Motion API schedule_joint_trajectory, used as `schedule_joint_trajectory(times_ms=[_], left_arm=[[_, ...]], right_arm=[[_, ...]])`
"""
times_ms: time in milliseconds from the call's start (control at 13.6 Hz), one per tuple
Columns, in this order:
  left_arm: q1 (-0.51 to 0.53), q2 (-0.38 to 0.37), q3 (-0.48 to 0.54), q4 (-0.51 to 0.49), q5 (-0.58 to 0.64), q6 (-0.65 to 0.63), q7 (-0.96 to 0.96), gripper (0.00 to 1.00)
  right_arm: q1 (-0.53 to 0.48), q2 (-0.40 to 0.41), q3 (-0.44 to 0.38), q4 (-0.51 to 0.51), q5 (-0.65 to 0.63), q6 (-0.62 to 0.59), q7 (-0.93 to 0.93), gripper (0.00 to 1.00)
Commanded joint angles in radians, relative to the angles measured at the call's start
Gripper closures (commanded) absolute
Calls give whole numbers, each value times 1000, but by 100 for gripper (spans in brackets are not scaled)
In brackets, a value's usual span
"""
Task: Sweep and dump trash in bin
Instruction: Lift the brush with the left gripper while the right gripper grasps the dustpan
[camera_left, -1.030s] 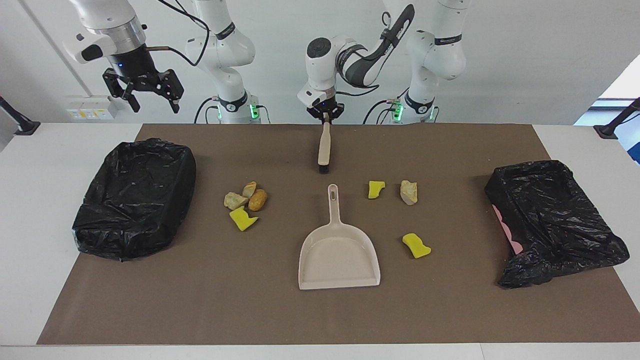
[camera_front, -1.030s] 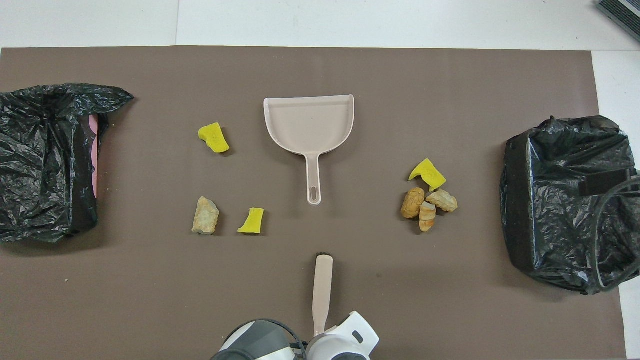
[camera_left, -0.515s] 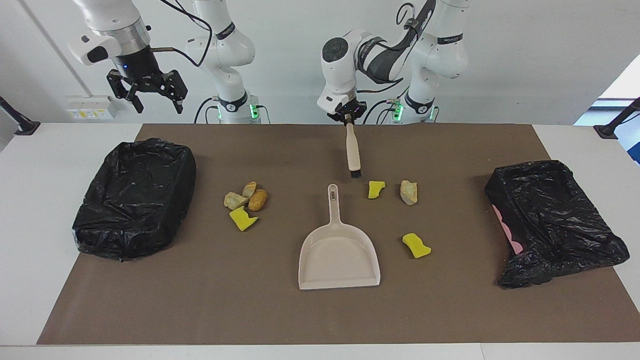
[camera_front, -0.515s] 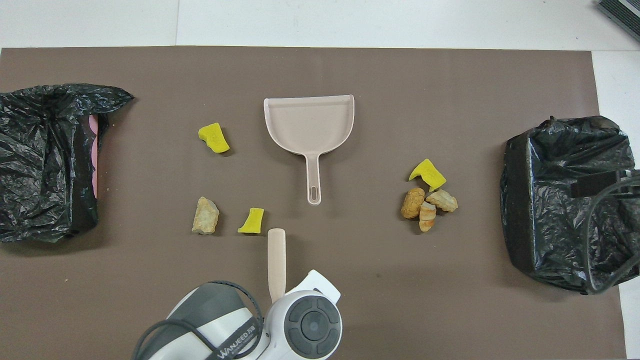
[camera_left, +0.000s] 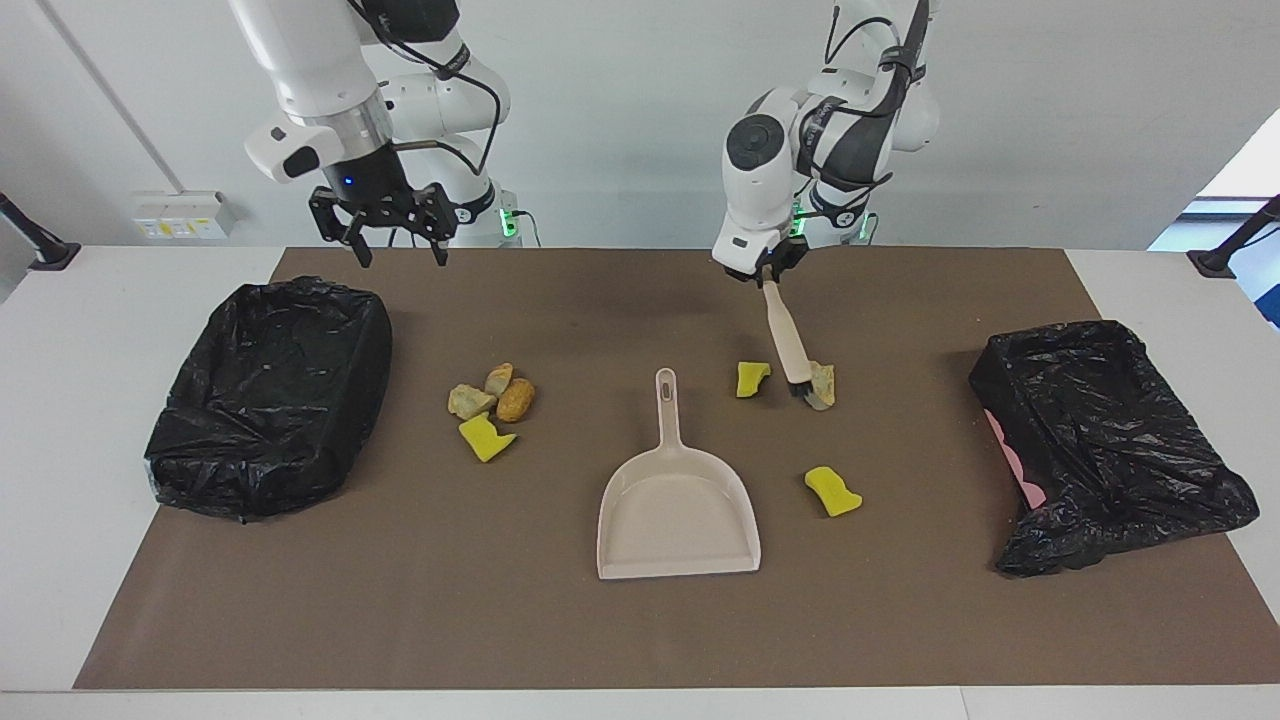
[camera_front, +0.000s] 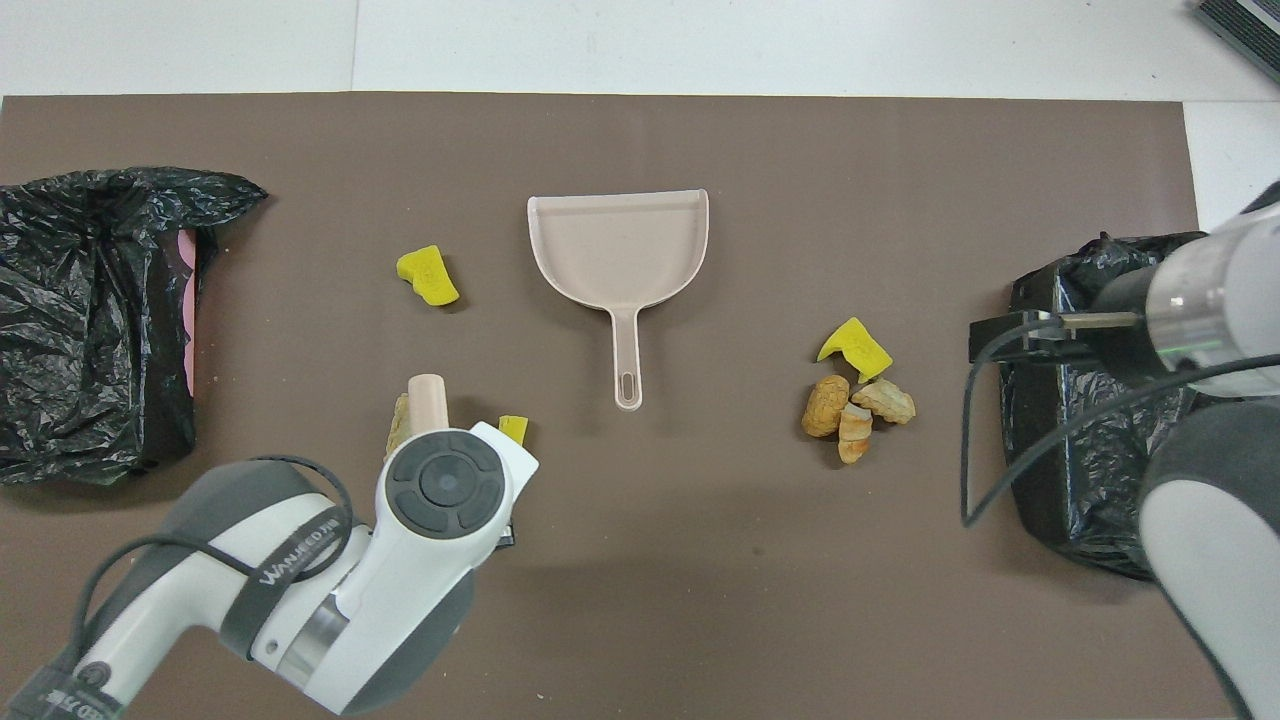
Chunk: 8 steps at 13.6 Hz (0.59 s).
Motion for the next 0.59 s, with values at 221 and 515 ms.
schedule_joint_trajectory(times_ms=[221,515], left_arm=[[214,-11,-16,-26,60,-10,10,100],[247,-63,-19,-141,34,85,20,100]], right_arm=[[222,251,-1,1,23,340,284,0],[291,386,41,7,20,517,308,0]])
